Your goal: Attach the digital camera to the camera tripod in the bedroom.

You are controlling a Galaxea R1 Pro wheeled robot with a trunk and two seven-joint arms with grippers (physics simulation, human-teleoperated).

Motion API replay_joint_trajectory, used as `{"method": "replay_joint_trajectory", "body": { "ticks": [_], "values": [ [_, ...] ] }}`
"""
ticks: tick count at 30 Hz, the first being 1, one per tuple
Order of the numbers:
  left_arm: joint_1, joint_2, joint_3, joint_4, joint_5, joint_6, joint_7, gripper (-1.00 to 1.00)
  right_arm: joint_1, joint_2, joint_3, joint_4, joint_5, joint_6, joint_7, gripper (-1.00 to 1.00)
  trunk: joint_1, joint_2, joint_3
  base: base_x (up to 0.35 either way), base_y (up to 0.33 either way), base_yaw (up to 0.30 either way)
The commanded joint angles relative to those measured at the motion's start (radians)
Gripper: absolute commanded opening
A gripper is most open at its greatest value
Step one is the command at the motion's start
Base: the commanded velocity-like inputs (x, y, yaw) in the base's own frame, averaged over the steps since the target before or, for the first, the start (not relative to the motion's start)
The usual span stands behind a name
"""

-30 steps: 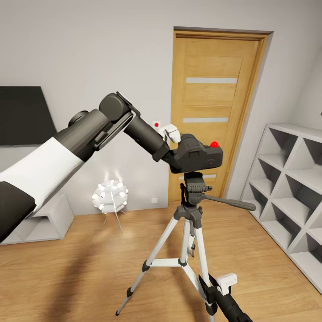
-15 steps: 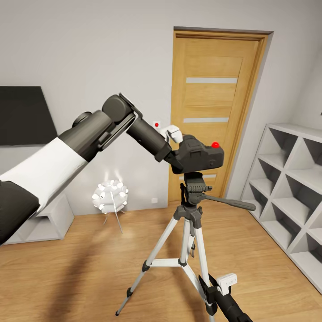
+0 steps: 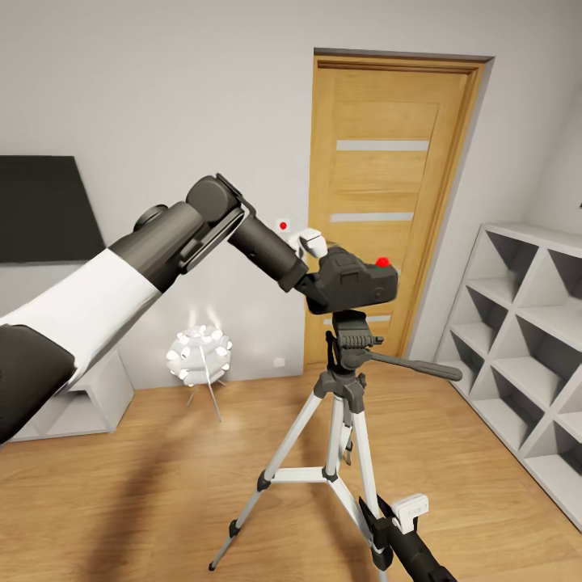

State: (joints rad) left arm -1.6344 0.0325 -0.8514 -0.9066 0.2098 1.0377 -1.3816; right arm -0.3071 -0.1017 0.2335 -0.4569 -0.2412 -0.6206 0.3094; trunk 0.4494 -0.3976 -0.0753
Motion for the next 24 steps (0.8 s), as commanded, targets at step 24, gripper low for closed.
{"method": "replay_joint_trajectory", "body": {
  "ticks": [24],
  "values": [
    [-0.001, -0.001, -0.001, 0.025, 0.005, 0.010, -0.003, -1.00, -0.001, -0.001, 0.009, 0.001, -0.012, -0.002, 0.005, -1.00, 0.001, -0.002, -0.002, 0.000, 0.000, 0.000]
  ]
}}
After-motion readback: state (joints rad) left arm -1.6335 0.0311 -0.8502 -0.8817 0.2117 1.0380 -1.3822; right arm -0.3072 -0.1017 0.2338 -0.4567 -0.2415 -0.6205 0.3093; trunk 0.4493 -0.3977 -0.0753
